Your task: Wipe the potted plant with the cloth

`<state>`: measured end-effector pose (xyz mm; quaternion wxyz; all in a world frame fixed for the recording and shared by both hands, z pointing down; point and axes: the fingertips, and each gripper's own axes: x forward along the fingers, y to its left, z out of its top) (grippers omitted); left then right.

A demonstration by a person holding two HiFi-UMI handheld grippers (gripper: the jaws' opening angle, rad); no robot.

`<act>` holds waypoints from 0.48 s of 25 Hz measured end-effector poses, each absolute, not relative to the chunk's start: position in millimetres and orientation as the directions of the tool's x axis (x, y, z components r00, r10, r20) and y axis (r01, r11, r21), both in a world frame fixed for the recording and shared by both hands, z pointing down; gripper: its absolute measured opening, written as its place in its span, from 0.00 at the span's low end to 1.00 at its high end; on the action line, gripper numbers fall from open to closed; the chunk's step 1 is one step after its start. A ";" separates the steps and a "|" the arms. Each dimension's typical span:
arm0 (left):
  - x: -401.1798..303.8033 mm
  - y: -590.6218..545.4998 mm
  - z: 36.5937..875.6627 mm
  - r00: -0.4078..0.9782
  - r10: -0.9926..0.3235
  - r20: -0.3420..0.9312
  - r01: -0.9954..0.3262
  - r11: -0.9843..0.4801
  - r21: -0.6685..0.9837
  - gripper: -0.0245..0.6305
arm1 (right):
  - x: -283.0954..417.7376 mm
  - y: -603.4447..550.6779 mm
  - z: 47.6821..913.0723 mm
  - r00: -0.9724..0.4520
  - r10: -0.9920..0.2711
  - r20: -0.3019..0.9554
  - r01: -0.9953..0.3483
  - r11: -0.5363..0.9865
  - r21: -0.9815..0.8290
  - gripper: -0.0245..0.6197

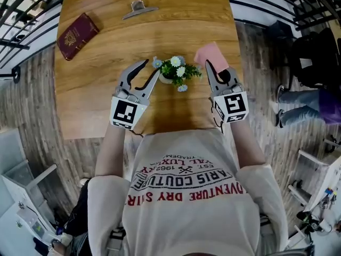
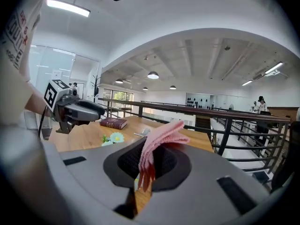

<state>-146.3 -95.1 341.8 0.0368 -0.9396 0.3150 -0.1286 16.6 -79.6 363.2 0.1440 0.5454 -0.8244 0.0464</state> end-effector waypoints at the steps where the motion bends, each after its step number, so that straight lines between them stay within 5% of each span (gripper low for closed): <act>1: -149.9 -96.2 333.3 0.751 -0.627 0.205 -0.608 -0.779 -0.157 0.23 | 14.8 -77.7 359.5 -0.366 -0.888 0.279 -0.912 0.402 0.080 0.10; 5: -167.8 -101.3 307.0 0.675 -0.717 0.172 -0.698 -0.697 -0.166 0.08 | 6.0 -74.8 341.5 -0.382 -0.893 0.237 -0.908 0.410 0.083 0.10; 12: -179.3 -96.8 287.5 0.647 -0.748 0.151 -0.739 -0.663 -0.121 0.07 | -1.2 -72.1 310.7 -0.385 -0.907 0.171 -0.907 0.406 0.115 0.09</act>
